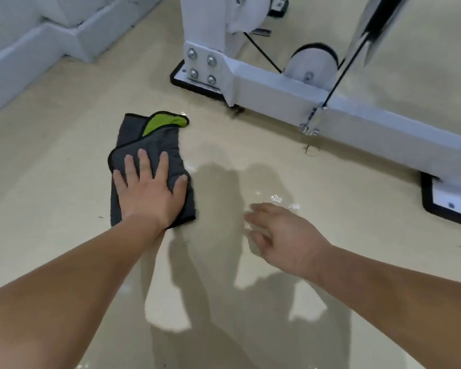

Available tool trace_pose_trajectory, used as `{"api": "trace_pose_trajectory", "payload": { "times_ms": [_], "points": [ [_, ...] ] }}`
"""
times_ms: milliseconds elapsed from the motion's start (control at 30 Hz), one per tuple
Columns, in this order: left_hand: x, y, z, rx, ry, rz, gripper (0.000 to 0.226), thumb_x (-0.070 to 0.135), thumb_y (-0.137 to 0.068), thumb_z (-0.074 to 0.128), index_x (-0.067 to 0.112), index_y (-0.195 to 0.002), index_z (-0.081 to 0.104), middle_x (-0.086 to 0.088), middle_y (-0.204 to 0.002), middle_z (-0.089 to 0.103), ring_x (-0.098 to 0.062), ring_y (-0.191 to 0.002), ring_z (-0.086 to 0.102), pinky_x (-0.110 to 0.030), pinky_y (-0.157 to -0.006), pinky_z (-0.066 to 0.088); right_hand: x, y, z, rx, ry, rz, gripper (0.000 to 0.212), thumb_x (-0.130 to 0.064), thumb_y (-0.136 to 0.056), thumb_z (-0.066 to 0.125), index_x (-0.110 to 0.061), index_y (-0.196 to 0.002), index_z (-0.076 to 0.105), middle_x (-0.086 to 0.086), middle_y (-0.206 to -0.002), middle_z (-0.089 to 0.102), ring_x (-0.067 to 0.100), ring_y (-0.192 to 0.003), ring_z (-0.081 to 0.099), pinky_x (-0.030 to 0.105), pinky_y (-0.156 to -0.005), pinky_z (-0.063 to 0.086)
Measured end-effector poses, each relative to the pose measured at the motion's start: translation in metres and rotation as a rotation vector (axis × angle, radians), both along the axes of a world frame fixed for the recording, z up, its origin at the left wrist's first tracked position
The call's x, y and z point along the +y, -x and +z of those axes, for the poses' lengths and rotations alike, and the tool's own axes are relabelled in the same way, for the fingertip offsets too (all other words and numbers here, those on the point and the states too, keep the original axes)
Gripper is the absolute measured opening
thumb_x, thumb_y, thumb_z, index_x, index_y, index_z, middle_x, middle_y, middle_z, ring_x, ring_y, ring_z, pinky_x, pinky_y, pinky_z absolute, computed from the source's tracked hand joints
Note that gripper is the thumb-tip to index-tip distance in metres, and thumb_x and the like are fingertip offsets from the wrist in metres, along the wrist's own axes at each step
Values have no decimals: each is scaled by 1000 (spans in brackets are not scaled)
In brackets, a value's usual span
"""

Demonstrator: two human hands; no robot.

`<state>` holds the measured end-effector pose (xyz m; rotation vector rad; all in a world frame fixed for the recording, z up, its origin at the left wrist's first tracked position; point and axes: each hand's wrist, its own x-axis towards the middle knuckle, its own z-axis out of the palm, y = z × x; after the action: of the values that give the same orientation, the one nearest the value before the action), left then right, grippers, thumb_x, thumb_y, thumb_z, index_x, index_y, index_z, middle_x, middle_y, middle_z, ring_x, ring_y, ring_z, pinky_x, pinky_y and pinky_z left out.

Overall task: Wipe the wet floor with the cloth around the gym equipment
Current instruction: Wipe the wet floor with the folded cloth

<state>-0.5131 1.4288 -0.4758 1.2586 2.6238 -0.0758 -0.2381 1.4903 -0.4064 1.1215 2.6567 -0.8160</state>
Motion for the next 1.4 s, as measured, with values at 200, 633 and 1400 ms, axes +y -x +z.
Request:
{"api": "trace_pose_trajectory", "payload": {
  "times_ms": [200,633,1400],
  "points": [
    [15,-169,11,-48,-27,-139,79,71,-99,6,31,-166,-7,-11,-174,-13,-36,-159,-15,-59,-127,-5,-4,-150,41,-218,-29,-126,26,-34,-97,52,-31,-118,67,-10,-119,56,13,-113,57,30,-91,50],
    [-23,-445,37,-114,278,-1024,69,62,-106,18,41,-162,-18,-1,-168,-32,-31,-154,-32,-55,-125,-16,-33,-402,46,-547,100,-119,49,-46,-95,51,-28,-140,42,-3,-126,45,22,-114,55,40,-87,55],
    [-80,-628,105,-152,739,-482,68,33,-111,27,42,-161,-18,2,-170,-29,-28,-161,-8,-48,-128,18,19,-471,-11,-136,-77,-116,62,-66,-75,75,-29,-122,62,3,-149,36,23,-133,44,33,-75,38]
  ]
}}
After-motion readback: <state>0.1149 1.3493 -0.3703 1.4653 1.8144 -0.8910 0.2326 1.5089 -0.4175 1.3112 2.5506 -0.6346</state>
